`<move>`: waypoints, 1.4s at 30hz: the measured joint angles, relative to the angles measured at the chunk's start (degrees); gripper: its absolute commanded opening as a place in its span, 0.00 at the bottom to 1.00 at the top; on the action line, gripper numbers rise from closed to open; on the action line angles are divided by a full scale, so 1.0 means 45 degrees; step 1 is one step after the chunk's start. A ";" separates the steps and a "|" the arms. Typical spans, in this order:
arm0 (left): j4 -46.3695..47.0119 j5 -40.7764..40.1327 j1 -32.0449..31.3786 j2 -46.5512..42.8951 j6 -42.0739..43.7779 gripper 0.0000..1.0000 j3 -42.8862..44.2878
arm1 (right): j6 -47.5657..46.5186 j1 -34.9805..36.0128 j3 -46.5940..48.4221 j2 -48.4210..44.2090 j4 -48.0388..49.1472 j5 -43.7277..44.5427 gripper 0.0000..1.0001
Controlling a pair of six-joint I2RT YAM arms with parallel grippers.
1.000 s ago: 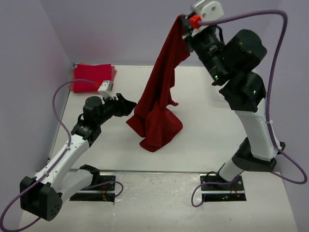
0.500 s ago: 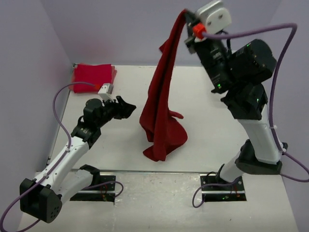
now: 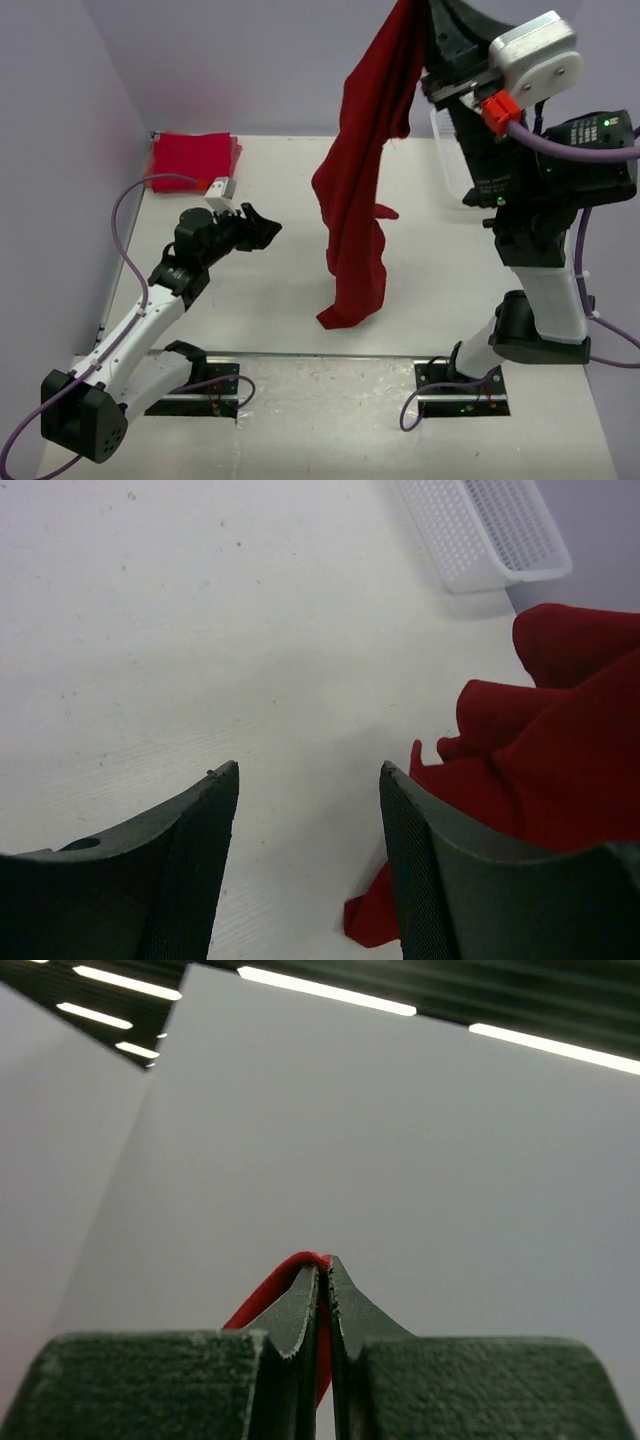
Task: Fold and stack the t-shirts
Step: Flatten out the tshirt
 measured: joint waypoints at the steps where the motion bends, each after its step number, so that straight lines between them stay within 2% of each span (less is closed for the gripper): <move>1: -0.0015 0.0000 -0.0024 0.0000 0.0000 0.59 -0.0010 | -0.0151 -0.0486 0.0350 0.0155 0.0291 0.0029 0.00; 4: -0.0005 0.0034 -0.0097 -0.0029 0.0000 0.59 -0.0010 | -0.0403 -0.1923 0.0029 0.0131 0.1384 0.0131 0.00; 7: 0.0000 0.0257 -0.0141 -0.0058 -0.0005 0.59 -0.0019 | -0.0311 -0.2817 -0.0287 0.0194 0.1501 0.0175 0.00; 11: 0.0214 0.0719 -0.0447 -0.0175 -0.0189 0.59 -0.0233 | 0.0024 -0.3317 -0.0291 0.0568 0.1404 0.0131 0.00; 15: 0.0899 0.1438 -0.0937 0.0262 -0.0539 0.64 -0.0801 | 0.0413 -0.3468 -0.0291 0.0845 0.1137 0.0087 0.00; 21: 0.3196 0.2560 -0.2064 0.2948 -0.1253 0.67 -0.1234 | 0.0787 -0.3468 -0.0277 0.1151 0.0631 0.0044 0.00; 26: 0.5493 0.3206 -0.3599 0.4561 -0.1671 0.74 -0.1239 | 0.0933 -0.3473 -0.0277 0.1151 0.0350 0.0039 0.00; 28: 0.6708 0.3536 -0.3915 0.5139 -0.1846 0.71 -0.1273 | 0.1015 -0.3473 -0.0277 0.1137 0.0262 0.0039 0.00; 29: 0.7286 0.3609 -0.4041 0.5455 -0.1919 0.65 -0.1273 | 0.1030 -0.3473 -0.0277 0.1132 0.0228 0.0039 0.00; 34: 0.8568 0.2958 -0.4799 0.6805 -0.1525 0.59 -0.1273 | 0.1297 -0.3473 -0.0277 0.1039 -0.0073 0.0024 0.00; 42: 0.8748 0.0631 -0.5615 0.7859 -0.0471 0.59 -0.1268 | 0.1549 -0.3473 -0.0277 0.0767 -0.0403 0.0000 0.00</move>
